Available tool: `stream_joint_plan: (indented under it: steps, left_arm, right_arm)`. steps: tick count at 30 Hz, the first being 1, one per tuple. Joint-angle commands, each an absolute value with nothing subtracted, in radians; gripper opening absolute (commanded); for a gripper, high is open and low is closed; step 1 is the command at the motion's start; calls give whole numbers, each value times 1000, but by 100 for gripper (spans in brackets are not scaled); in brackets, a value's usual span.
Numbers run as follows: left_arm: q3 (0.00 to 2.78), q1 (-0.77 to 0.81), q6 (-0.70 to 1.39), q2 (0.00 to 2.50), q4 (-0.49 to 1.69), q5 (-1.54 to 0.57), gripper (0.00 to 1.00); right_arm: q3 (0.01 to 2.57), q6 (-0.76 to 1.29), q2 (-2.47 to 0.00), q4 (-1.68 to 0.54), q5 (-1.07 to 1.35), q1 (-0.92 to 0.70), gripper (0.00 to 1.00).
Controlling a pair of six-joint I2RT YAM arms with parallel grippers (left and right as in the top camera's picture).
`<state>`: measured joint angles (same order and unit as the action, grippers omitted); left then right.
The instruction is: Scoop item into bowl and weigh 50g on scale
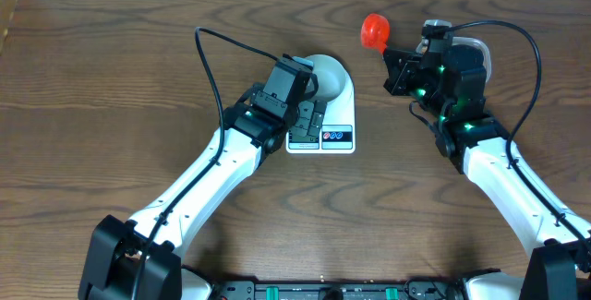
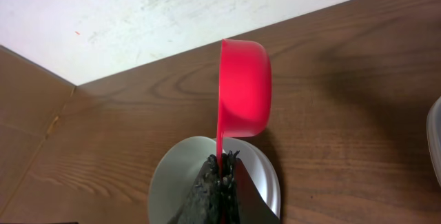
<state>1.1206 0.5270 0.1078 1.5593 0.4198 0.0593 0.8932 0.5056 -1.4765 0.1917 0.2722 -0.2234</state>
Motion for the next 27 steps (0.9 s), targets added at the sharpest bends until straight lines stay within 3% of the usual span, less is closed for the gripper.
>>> stream_joint_plan:
  steps: [1,13,27]
  left_arm:
    - [1118,521,105,1553,422,72,98]
    - [1127,322,-310,1393,558,-382,98]
    - [1323,188,-573,1320,836,-411,98]
  right_arm:
    - [918,473,-1476,197,261,-215,1]
    - [918,473,-1476,202,261,-215,1]
    - [918,473,-1476,210,263,-216,1]
